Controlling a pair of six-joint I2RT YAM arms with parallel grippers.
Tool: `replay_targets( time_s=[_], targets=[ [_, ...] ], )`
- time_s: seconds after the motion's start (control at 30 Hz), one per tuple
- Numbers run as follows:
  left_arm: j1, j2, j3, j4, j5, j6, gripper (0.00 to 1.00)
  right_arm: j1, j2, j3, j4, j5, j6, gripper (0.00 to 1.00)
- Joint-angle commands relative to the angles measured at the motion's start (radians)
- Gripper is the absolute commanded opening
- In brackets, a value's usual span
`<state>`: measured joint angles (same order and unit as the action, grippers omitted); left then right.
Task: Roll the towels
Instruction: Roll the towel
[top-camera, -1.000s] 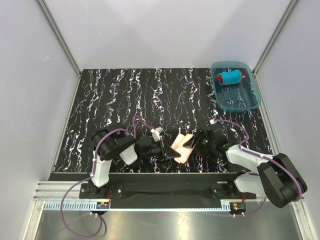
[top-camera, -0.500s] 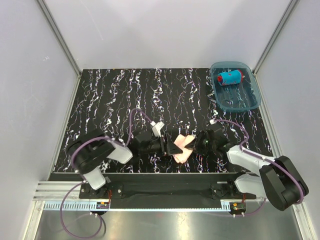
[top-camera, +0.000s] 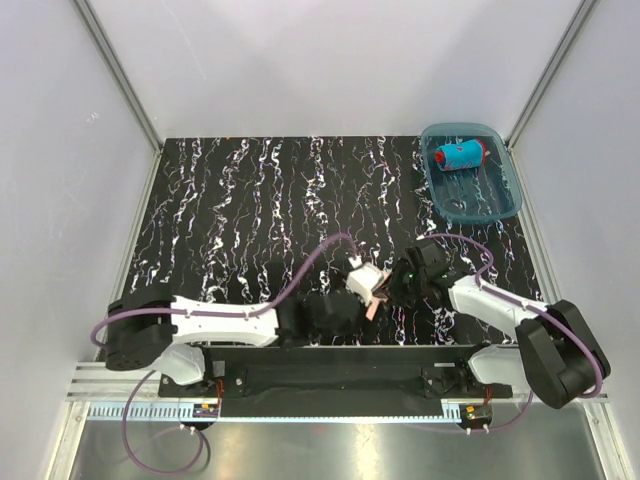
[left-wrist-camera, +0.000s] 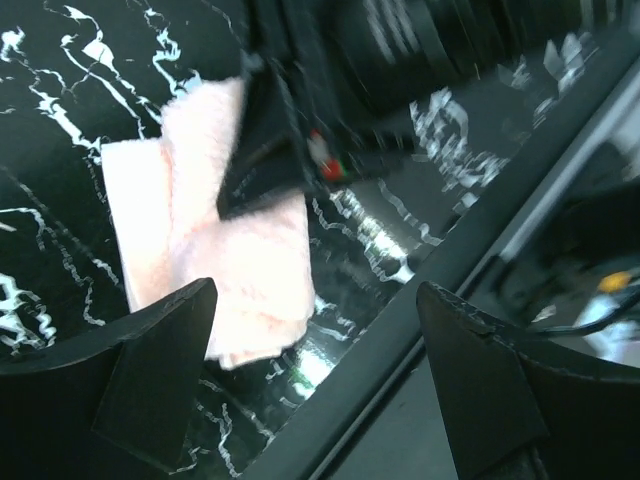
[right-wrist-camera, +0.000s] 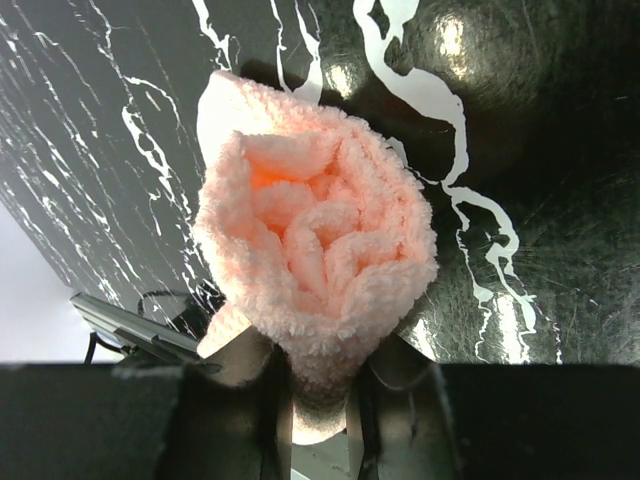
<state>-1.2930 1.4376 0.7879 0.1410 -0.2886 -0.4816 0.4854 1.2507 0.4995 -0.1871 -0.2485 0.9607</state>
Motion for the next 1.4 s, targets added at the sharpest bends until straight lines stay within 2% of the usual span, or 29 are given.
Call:
replay_targets(
  time_s=[0.0, 0.17, 0.33, 0.43, 0.47, 0.5, 0.57, 0.6, 0.67, 0.7, 0.73, 0.77, 0.8, 0.93, 1.03, 1.07, 1.1, 1.2, 1.37],
  targets=[
    [-0.084, 0.070, 0.078, -0.089, -0.250, 0.155, 0.87, 0.004, 0.029, 0.045, -0.057, 0.003, -0.022, 0.13],
    [-0.124, 0.185, 0.129, -0.083, -0.306, 0.181, 0.88, 0.004, 0.032, 0.045, -0.054, -0.014, -0.020, 0.13],
    [-0.129, 0.259, 0.154, -0.052, -0.299, 0.204, 0.91, 0.005, 0.032, 0.044, -0.063, -0.029, -0.022, 0.13],
    [-0.127, 0.297, 0.163, -0.029, -0.276, 0.219, 0.89, 0.005, 0.024, 0.043, -0.069, -0.029, -0.022, 0.13],
    [-0.127, 0.311, 0.163, -0.021, -0.262, 0.221, 0.84, 0.005, 0.024, 0.045, -0.071, -0.031, -0.022, 0.13],
    [-0.127, 0.317, 0.169, -0.023, -0.251, 0.222, 0.70, 0.005, 0.023, 0.045, -0.071, -0.031, -0.022, 0.13],
    [-0.129, 0.325, 0.177, -0.033, -0.247, 0.219, 0.51, 0.007, 0.027, 0.045, -0.071, -0.032, -0.022, 0.13],
    [-0.129, 0.322, 0.168, -0.031, -0.241, 0.213, 0.35, 0.004, 0.029, 0.047, -0.072, -0.032, -0.022, 0.13],
    [-0.129, 0.311, 0.154, -0.029, -0.238, 0.207, 0.22, 0.005, 0.033, 0.048, -0.071, -0.034, -0.019, 0.13],
    [-0.129, 0.308, 0.151, -0.030, -0.238, 0.204, 0.17, 0.005, 0.033, 0.050, -0.068, -0.035, -0.019, 0.13],
    [-0.129, 0.311, 0.148, -0.032, -0.238, 0.204, 0.16, 0.004, 0.035, 0.050, -0.066, -0.035, -0.016, 0.13],
    [-0.129, 0.314, 0.143, -0.037, -0.236, 0.204, 0.10, 0.005, 0.033, 0.050, -0.063, -0.040, -0.014, 0.13],
    [-0.129, 0.314, 0.140, -0.035, -0.231, 0.199, 0.00, 0.004, 0.035, 0.051, -0.064, -0.041, -0.013, 0.13],
    [-0.126, 0.302, 0.108, -0.008, -0.175, 0.190, 0.00, 0.005, 0.030, 0.060, -0.077, -0.044, -0.014, 0.16],
    [-0.099, 0.270, 0.067, 0.048, -0.077, 0.161, 0.00, 0.005, 0.013, 0.065, -0.090, -0.040, -0.016, 0.34],
    [-0.086, 0.258, 0.036, 0.092, -0.045, 0.147, 0.00, 0.005, 0.007, 0.068, -0.095, -0.037, -0.017, 0.50],
    [-0.072, 0.247, 0.019, 0.115, 0.012, 0.117, 0.00, 0.007, 0.004, 0.074, -0.109, -0.034, -0.017, 0.59],
    [-0.034, 0.207, -0.022, 0.164, 0.054, 0.069, 0.00, 0.005, -0.008, 0.092, -0.133, -0.026, -0.025, 0.99],
    [0.017, 0.161, -0.079, 0.253, 0.149, 0.000, 0.00, 0.005, -0.031, 0.114, -0.163, -0.023, -0.036, 1.00]
  ],
)
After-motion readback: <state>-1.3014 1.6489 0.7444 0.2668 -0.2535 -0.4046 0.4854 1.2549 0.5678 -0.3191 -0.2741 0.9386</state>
